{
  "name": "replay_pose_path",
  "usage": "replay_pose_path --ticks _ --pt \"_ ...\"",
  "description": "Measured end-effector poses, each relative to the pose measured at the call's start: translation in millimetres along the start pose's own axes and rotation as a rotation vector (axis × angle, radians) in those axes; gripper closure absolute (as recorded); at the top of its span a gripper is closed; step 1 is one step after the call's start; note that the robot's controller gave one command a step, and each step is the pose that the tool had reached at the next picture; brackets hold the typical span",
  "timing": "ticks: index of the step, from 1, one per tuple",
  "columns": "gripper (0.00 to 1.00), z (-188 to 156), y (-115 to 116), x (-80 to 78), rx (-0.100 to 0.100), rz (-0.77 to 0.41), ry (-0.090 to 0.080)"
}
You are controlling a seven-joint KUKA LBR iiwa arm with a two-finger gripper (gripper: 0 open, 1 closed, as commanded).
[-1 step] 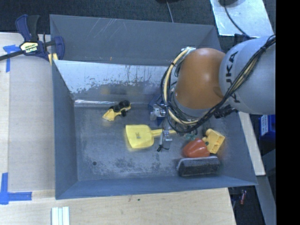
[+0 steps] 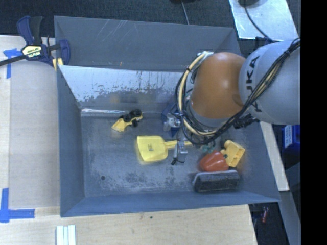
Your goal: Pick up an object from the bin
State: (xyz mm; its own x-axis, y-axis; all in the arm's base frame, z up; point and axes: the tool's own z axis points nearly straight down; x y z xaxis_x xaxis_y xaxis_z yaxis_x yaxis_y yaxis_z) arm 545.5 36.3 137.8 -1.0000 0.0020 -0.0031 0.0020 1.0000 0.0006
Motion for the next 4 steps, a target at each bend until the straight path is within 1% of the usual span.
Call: replay_pose_path --ticks 1,2,3,4 --pt "0.00 44 -21 -14.6 0.001 -0.073 0.003" --pt "1.00 65 21 -17.0 -0.001 -0.233 -0.003" --pt "1.00 65 21 -17.0 -0.001 -0.232 -0.003" --pt "1.00 -60 24 -28.6 -0.001 -0.246 -0.015"
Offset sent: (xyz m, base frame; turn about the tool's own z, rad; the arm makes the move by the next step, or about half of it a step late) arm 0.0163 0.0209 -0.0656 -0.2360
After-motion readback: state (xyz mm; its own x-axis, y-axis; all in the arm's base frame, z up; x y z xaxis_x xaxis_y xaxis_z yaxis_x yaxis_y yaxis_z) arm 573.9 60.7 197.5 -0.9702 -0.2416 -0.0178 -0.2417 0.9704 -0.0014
